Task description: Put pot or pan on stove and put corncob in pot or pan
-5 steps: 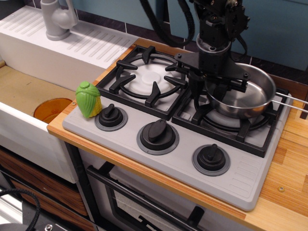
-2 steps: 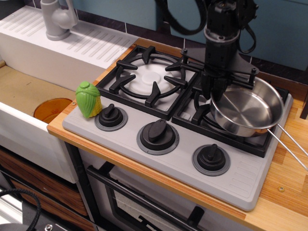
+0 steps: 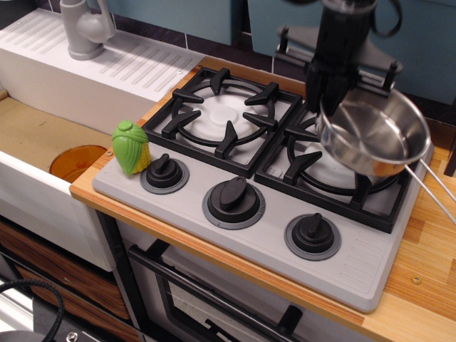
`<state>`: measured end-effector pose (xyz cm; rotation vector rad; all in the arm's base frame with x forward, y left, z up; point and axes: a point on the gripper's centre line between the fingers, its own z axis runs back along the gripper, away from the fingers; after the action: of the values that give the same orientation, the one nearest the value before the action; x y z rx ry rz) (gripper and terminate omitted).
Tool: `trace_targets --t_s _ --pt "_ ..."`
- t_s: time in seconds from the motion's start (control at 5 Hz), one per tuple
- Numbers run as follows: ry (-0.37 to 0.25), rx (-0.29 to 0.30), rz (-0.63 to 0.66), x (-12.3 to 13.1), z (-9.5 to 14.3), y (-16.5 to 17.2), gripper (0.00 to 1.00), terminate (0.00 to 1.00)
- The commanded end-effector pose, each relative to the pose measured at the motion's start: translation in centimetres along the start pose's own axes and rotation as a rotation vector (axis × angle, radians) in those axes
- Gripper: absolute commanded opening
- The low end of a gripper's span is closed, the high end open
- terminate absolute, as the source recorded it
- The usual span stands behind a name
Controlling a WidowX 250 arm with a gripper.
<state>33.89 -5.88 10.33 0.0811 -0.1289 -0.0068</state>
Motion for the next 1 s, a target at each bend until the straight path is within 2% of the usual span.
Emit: trace_targets --t_s 0.0,0.6,0.8 --pt "-0.088 0.009 -0.066 2.3 4.0 4.3 0.00 0.00" --pt "-0.107 0.016 -0.173 4.4 3.0 11.6 0.00 0.00" --pt "-0.097 0.014 -0.194 4.8 3.0 13.5 0.00 0.00"
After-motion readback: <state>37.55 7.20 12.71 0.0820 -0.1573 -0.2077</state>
